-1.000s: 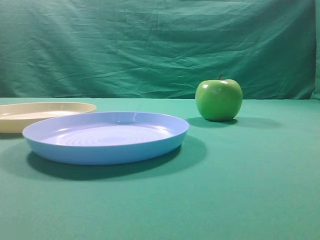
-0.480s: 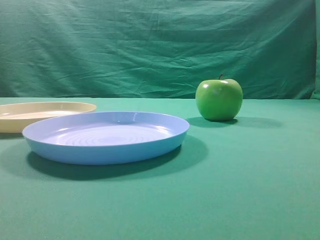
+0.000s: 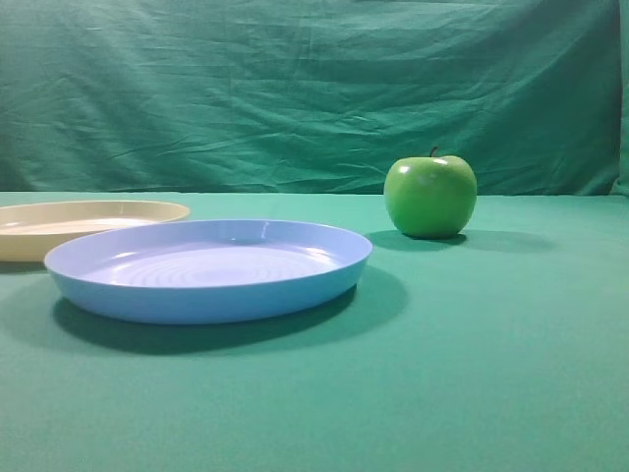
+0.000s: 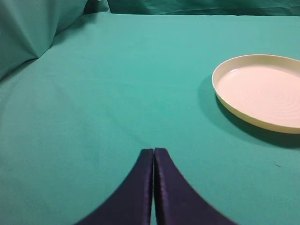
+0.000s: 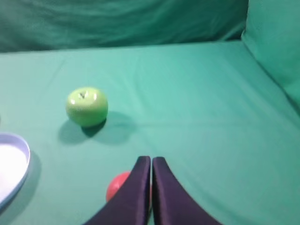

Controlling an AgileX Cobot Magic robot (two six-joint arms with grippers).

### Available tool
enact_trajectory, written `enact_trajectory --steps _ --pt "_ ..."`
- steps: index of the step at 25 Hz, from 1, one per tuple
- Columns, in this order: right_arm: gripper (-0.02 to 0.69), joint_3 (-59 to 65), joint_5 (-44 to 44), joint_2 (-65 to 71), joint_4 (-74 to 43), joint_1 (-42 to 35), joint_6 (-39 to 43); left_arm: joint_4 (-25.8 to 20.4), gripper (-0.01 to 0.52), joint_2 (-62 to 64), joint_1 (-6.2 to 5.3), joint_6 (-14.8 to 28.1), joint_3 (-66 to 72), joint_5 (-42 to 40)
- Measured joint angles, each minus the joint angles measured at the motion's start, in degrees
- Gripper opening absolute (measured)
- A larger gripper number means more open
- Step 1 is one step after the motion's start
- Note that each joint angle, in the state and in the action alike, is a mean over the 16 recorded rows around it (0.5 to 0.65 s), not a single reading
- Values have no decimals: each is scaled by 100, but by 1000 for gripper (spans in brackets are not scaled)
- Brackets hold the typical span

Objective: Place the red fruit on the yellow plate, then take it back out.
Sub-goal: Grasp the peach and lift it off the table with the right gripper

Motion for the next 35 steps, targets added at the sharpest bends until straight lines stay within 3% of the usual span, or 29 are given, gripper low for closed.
enact_trajectory --steps 6,10,22,26,35 --pt "3 -87 87 684 325 243 -855 0 0 0 0 0 0 0" --pt "51 -122 28 1311 550 415 -1420 0 0 0 0 0 0 0" --pt "504 -316 -676 3555 987 616 -1859 0 0 0 0 0 0 0" --pt "617 -358 -1063 4220 1123 619 -1861 0 0 0 0 0 0 0" --pt "631 -389 -1892 5514 1341 636 -1861 0 0 0 0 0 0 0"
